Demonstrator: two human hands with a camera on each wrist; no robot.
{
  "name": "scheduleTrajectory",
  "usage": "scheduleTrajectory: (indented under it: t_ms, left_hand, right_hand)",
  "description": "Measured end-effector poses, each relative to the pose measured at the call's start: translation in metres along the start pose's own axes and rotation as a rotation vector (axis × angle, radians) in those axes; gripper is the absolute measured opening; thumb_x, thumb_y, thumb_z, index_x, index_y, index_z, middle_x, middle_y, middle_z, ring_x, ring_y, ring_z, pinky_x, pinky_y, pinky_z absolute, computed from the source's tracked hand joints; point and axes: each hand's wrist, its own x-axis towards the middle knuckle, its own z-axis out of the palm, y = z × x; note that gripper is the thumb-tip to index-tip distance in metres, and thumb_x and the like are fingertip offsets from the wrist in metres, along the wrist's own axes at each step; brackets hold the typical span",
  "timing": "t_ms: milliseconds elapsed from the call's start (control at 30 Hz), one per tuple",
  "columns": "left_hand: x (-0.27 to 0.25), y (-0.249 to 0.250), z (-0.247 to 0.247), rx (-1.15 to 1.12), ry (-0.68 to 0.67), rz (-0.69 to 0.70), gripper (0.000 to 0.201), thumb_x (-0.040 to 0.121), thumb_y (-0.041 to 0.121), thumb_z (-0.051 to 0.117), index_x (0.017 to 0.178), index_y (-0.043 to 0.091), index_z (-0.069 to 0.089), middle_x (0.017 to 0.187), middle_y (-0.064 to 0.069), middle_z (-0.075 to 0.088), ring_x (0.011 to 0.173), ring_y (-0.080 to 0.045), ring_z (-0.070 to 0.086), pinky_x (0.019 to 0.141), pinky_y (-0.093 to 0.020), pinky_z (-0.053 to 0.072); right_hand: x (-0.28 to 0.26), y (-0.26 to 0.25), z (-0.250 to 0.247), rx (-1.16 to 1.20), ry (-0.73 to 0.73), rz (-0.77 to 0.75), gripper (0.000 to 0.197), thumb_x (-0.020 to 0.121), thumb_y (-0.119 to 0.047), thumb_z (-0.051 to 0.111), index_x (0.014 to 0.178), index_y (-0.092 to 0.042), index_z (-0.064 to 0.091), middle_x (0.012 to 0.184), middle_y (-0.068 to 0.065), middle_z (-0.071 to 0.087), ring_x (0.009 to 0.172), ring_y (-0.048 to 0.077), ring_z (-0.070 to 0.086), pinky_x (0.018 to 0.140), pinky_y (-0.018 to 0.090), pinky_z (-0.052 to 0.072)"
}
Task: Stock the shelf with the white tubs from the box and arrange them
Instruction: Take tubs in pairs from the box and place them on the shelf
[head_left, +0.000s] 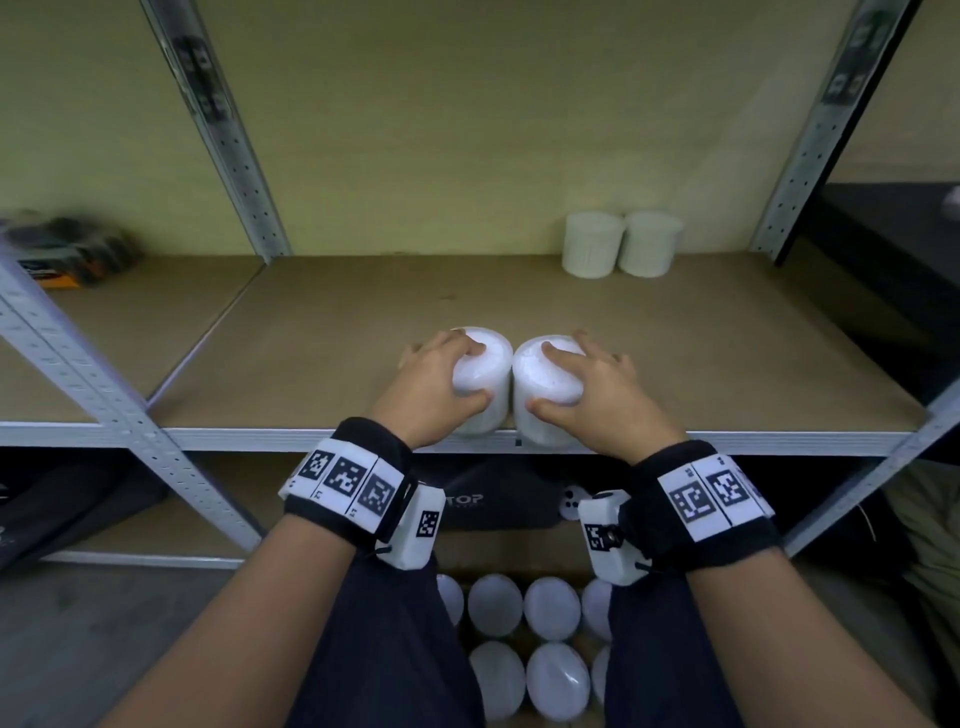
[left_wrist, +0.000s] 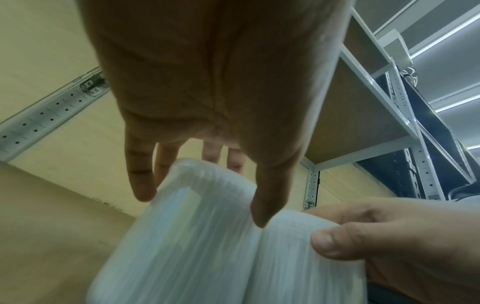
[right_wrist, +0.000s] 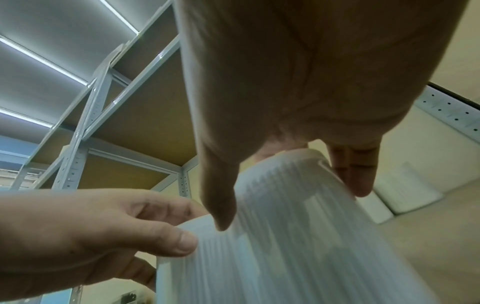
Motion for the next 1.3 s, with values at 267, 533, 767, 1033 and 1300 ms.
scheduleTrajectory:
  t_ms: [267,533,767,1033,1300]
  left_hand:
    - [-0.009,0.004,-0.010,0.014,0.054,0.037,0.050,0.080,0.039,0.068,0.128,0.031,0.052,0.139,0.007,0.040,0.132,-0.017,0.028,0.105,-0.030,0.029]
    - [-0.016,0.012,-0.015,0.092,0.044,0.128,0.028,0.087,0.020,0.060,0.115,0.019,0.062,0.124,0.003,0.054,0.120,-0.014,0.044,0.093,-0.021,0.035]
    - [-0.002,0.009,-0.011,0.054,0.113,0.125,0.024,0.090,0.008,0.055,0.107,0.018,0.068,0.116,0.002,0.062,0.109,-0.013,0.055,0.080,-0.016,0.035]
    - [0.049,0.001,-0.006,0.019,0.129,0.072,0.025,0.090,0.008,0.056,0.108,0.019,0.070,0.120,-0.001,0.064,0.106,-0.014,0.061,0.082,-0.015,0.038]
    - [0.117,0.002,-0.005,-0.016,0.117,0.021,0.024,0.092,0.003,0.054,0.107,0.011,0.071,0.122,-0.009,0.064,0.108,-0.022,0.063,0.087,-0.025,0.048]
  right_hand:
    - [-0.014,-0.004,-0.009,-0.086,-0.053,-0.017,0.088,0.076,-0.052,0.070,0.148,-0.039,0.022,0.159,-0.010,-0.003,0.141,0.030,0.011,0.114,0.045,0.022]
    - [-0.014,-0.011,-0.018,-0.089,0.094,-0.111,0.028,0.085,-0.012,0.063,0.111,-0.020,0.068,0.122,0.001,0.060,0.111,0.017,0.054,0.089,0.023,0.042]
    - [0.002,-0.007,-0.022,-0.069,0.088,-0.085,0.027,0.084,-0.011,0.066,0.108,-0.022,0.071,0.118,0.001,0.064,0.108,0.016,0.061,0.086,0.022,0.044]
    - [0.057,0.000,-0.022,-0.021,0.113,-0.070,0.028,0.084,-0.006,0.066,0.108,-0.018,0.072,0.122,0.003,0.066,0.113,0.017,0.061,0.095,0.026,0.049]
    - [0.135,0.010,-0.028,0.020,0.145,-0.050,0.027,0.083,-0.003,0.068,0.110,-0.009,0.072,0.124,0.008,0.064,0.117,0.019,0.059,0.090,0.016,0.038]
